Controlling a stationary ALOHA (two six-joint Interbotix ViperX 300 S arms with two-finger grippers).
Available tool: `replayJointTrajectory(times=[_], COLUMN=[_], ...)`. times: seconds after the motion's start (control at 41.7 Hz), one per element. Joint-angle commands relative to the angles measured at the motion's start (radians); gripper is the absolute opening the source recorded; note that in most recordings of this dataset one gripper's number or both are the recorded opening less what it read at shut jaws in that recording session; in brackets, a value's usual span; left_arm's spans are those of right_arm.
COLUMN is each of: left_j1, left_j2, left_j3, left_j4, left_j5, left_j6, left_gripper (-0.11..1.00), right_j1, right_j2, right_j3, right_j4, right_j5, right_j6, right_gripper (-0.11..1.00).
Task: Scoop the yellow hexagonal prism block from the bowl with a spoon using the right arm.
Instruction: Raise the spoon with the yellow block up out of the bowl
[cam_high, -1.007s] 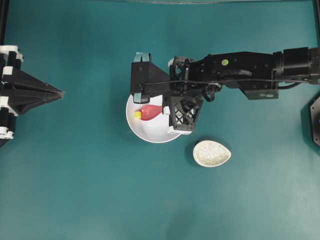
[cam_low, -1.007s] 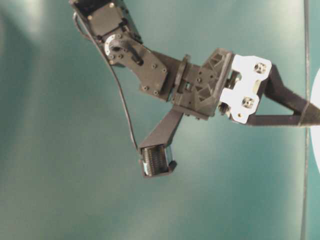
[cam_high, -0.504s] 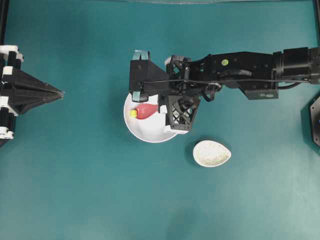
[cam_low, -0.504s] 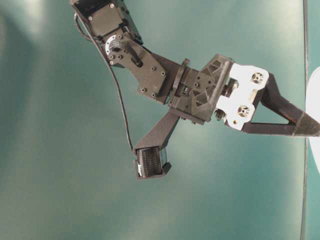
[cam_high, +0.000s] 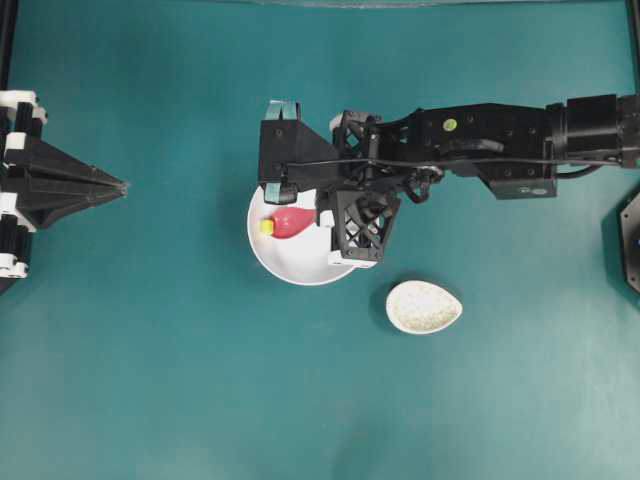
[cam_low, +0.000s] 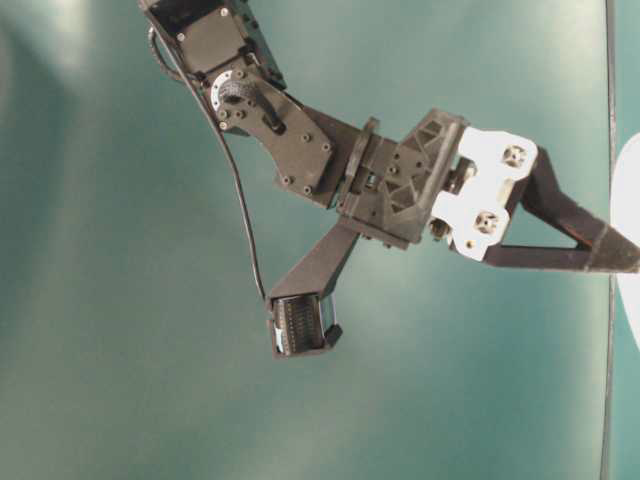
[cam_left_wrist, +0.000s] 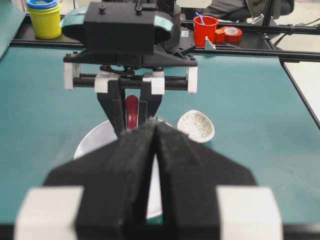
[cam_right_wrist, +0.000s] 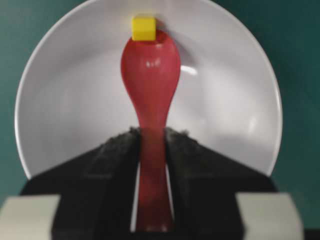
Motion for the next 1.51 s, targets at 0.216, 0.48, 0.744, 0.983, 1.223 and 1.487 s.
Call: replayJointTrajectory(times=[0.216,0.48,0.744,0.983,1.223,1.487], left_j1=[0.000,0.000,0.000,0.000,0.002,0.000], left_j2=[0.005,0.005,0.005,0.005,0.005,0.005], left_j3=[-0.021,-0.021,-0.021,-0.021,-0.021,-0.021], left_j4=[0.002,0.002,0.002,0.002,0.002,0.002], left_j5=[-0.006,-0.006,-0.008,-0.008,-0.008,-0.008], left_j6=[-0.002,-0.002,-0.002,-0.002,-0.002,-0.002], left_gripper=[0.00,0.00,0.00,0.00,0.00,0.00], right_j1=[0.003,0.002,0.003,0.003,0.003,0.003], right_j2=[-0.020,-0.020,-0.020,-0.020,-0.020,-0.020], right_j3=[0.008,0.044,0.072,0.097,0.103,0.101], right_j4=[0.003,0.011,0.021,0.032,0.035,0.035], right_j5=[-0.020,-0.051,-0.078,-0.103,-0.143,-0.141], right_j6=[0.002,0.005,0.006,0.008,0.006,0.008], right_gripper=[0.23,0.23,0.23,0.23,0.23,0.23])
